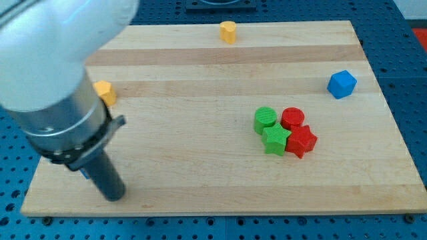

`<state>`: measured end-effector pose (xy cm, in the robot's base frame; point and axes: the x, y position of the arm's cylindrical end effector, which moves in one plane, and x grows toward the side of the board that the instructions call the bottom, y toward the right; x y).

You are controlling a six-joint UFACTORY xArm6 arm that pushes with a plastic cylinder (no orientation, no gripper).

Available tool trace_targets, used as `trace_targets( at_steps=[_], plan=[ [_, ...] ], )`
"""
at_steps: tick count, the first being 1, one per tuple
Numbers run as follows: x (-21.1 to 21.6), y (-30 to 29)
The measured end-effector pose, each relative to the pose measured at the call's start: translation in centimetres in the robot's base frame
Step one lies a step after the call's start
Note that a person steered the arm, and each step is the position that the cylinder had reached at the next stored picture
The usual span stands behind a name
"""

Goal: Move the yellow heart closer to the red circle

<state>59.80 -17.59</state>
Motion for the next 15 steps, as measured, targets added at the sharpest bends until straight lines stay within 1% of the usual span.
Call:
trace_targets(
  at_steps=[1, 2, 3, 4, 5, 6, 7, 8, 10, 12, 13, 15],
  plan=[
    [-0.7, -1.1],
    [-2.5, -1.8],
    [-3.7, -4.4],
    [-3.7, -7.6],
    [-4.9, -8.3],
    [-5.2, -7.2],
    [-5.3, -4.7],
    [-6.9, -3.4],
    [-11.2, -0.2],
    [-17.5, 4.1],
    [-19.9, 5.4],
    [-21.1, 11.4]
  ],
)
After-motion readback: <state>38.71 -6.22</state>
